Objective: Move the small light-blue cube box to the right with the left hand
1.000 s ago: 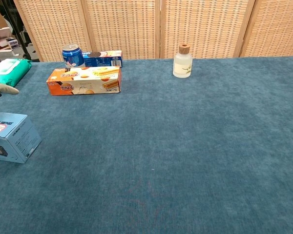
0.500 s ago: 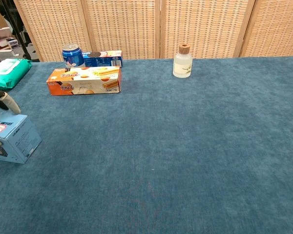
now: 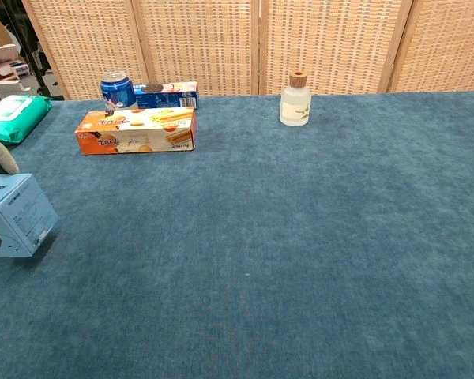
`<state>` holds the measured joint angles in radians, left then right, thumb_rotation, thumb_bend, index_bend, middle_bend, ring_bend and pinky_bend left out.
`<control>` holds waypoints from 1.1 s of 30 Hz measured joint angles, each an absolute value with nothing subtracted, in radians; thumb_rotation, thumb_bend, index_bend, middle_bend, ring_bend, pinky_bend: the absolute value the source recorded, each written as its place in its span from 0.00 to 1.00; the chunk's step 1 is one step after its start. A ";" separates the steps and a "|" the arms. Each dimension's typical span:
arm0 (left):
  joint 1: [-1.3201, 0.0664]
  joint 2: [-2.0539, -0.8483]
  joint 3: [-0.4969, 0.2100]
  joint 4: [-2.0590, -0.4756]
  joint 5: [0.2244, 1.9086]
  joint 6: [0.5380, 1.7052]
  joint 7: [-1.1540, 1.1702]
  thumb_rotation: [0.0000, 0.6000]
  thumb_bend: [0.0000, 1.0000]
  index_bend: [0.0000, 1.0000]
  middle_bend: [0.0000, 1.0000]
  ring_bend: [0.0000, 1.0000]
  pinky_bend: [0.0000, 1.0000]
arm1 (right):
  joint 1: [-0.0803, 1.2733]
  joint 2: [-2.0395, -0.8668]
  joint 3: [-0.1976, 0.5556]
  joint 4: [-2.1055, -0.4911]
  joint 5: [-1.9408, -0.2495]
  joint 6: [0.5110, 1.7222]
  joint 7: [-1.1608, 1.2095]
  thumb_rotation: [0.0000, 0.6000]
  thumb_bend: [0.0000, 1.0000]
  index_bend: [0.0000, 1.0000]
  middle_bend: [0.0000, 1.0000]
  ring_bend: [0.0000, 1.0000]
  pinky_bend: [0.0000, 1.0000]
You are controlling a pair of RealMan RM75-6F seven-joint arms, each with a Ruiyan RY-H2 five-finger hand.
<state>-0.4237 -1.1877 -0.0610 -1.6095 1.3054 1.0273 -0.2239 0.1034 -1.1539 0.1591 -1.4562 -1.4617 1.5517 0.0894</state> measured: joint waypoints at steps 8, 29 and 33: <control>-0.541 -1.013 -0.059 -1.636 1.377 0.703 -0.586 1.00 0.21 0.59 0.45 0.38 0.38 | 0.104 -1.153 0.161 -1.458 -1.459 1.550 0.087 1.00 0.00 0.00 0.00 0.00 0.00; -0.684 -1.031 -0.040 -1.450 1.508 0.549 -0.880 1.00 0.07 0.00 0.00 0.00 0.00 | 0.097 -1.146 0.166 -1.460 -1.451 1.558 0.107 1.00 0.00 0.00 0.00 0.00 0.00; -0.650 -1.011 -0.025 -1.466 1.543 0.636 -0.867 1.00 0.07 0.00 0.00 0.00 0.00 | 0.097 -1.145 0.165 -1.461 -1.456 1.559 0.108 1.00 0.00 0.00 0.00 0.00 0.00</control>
<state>-0.6502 -1.0107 -0.0254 -1.4657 1.5428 0.6357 -0.8674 0.0968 -1.1453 0.1645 -1.4610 -1.4556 1.5590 0.1079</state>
